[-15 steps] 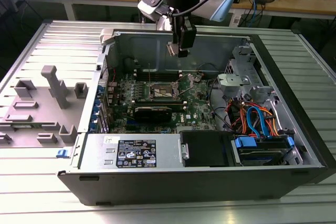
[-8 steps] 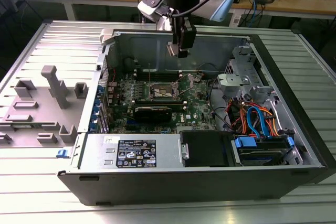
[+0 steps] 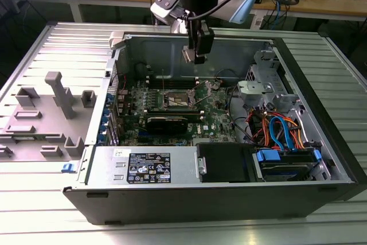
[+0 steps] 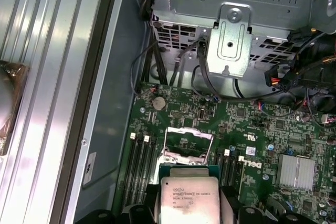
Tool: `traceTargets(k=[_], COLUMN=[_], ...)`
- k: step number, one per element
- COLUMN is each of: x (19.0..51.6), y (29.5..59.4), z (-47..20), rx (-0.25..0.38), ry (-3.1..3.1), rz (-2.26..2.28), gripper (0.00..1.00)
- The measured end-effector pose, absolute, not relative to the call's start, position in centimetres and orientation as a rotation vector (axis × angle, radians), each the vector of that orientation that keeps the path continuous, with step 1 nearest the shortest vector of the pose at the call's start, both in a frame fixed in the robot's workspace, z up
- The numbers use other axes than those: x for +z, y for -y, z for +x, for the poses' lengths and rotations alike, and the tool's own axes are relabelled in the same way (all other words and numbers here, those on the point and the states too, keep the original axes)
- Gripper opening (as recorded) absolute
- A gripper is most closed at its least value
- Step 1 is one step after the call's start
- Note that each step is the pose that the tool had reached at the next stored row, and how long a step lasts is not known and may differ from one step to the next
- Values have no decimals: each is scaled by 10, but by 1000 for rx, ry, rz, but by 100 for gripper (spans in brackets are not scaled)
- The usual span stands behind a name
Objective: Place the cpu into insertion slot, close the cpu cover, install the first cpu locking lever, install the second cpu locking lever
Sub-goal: 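Place the cpu into insertion slot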
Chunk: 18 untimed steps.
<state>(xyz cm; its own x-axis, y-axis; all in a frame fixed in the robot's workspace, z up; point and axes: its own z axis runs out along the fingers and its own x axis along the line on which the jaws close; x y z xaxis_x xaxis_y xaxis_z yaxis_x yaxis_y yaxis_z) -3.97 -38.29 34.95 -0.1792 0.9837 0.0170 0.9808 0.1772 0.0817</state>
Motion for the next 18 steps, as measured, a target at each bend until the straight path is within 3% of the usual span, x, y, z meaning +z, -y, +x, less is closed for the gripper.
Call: traceTargets(k=[18], x=[341], y=[384], z=[-40], rx=[113], ry=[-2379], rz=[1990], gripper=[54])
